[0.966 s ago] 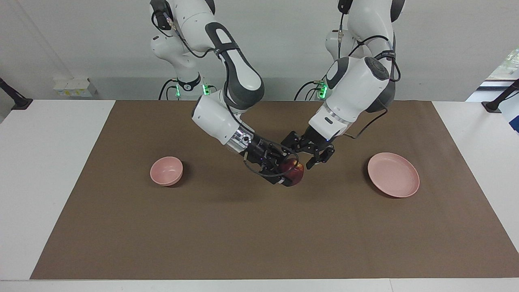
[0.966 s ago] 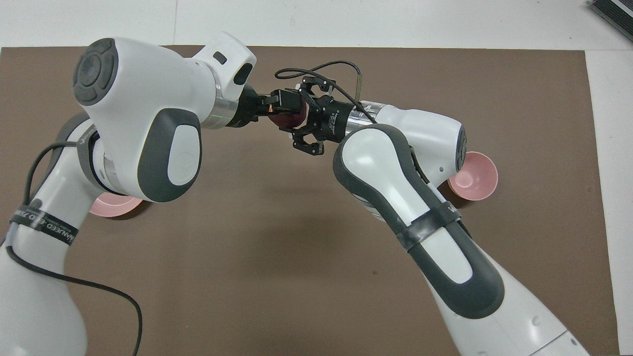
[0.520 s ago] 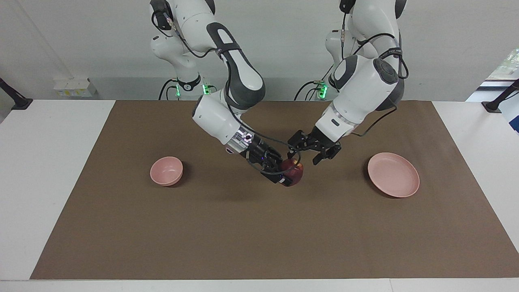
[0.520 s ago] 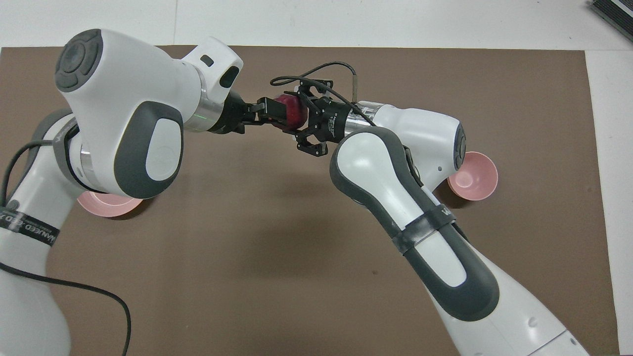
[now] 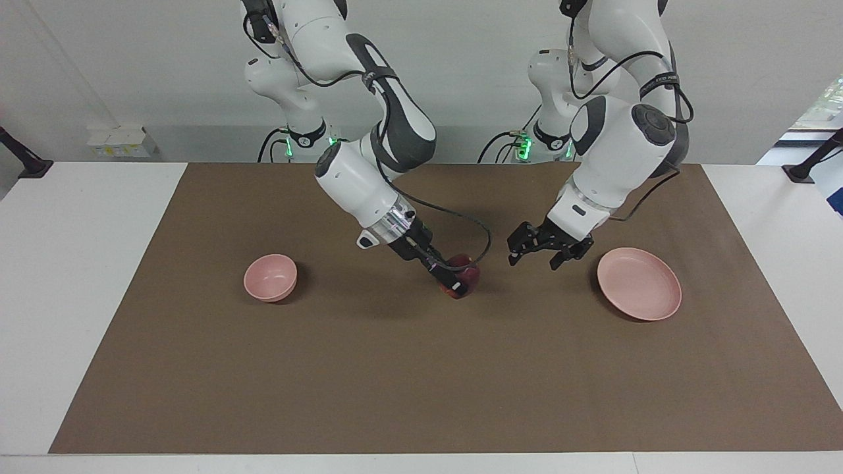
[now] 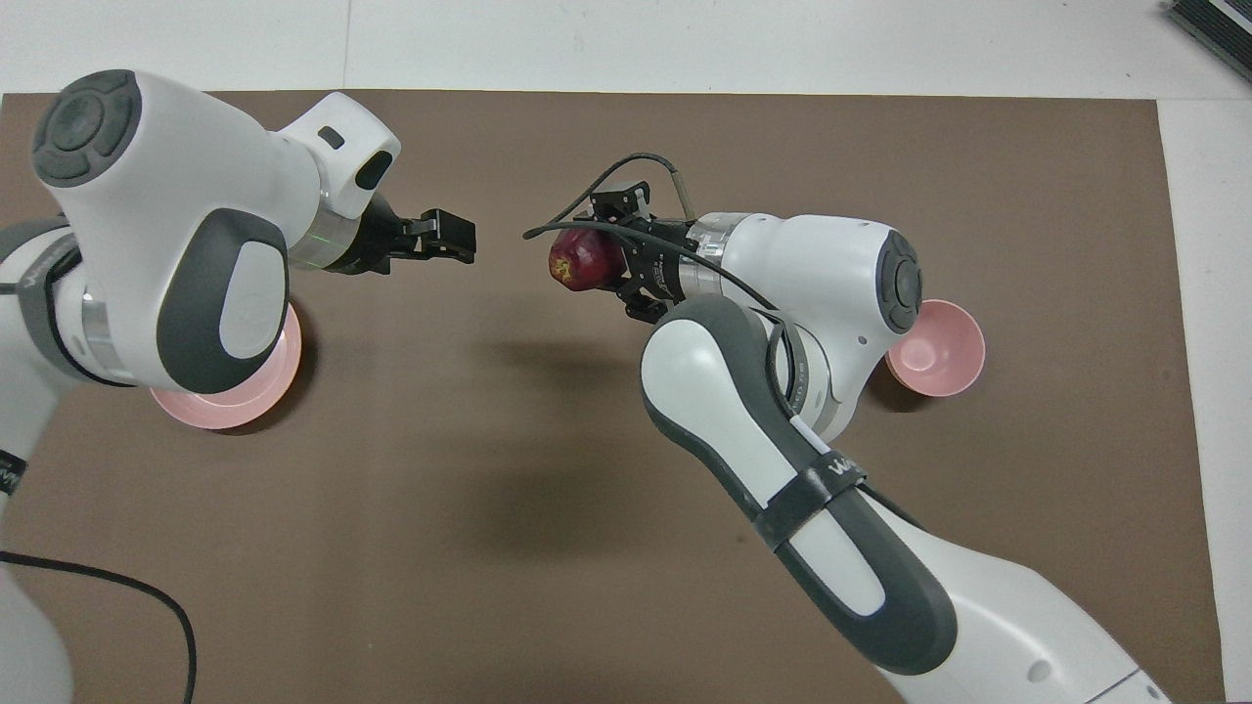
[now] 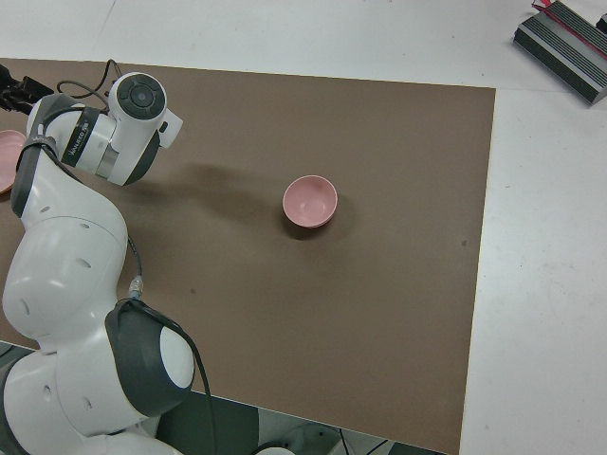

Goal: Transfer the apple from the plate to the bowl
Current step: 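Open the left gripper and pull back while the right gripper holds the apple, then carry the apple with the right gripper over the small pink bowl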

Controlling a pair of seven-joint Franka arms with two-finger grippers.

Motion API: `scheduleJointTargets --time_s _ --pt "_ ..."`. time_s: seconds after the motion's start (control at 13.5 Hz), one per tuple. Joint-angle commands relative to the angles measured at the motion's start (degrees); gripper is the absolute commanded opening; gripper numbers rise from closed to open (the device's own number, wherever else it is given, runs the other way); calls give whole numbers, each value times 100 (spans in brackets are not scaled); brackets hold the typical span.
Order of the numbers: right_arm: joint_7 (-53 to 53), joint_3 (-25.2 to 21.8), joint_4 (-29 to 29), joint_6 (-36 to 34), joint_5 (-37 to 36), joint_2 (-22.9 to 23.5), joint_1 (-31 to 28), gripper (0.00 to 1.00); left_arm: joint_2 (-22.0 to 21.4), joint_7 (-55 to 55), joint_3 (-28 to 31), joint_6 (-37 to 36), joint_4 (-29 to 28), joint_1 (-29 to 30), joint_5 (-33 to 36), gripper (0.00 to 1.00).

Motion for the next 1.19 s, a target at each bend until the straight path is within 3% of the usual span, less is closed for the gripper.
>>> scheduleJointTargets --time_s 0.0,0.15,0.3,0.52,0.82,0.97,1.11 --pt "-323 1 -323 -469 -1282 -249 -320 0 -178 259 -38 -24 -193 238 303 100" --pt "-403 19 -315 -778 -2566 -249 -566 0 -177 268 -38 -51 -53 265 916 100" --pt "-490 10 -297 -1260 -3596 -266 -664 0 -274 277 -30 -374 0 317 1068 100" --pt "-543 10 -280 -2261 -4915 -607 -698 0 -747 416 32 -946 18 344 1253 100" --pt "-1929 10 -306 -3966 -5305 -1486 -1041 0 -1100 1074 208 -2069 648 641 1166 100" --pt "-2692 19 -393 -4616 -5358 -1655 -1347 0 -1205 1488 252 -2754 948 783 1174 100" --pt "-3388 28 -1136 -4333 -5350 -1987 -1787 0 -1320 1952 208 -3126 967 1142 1244 100"
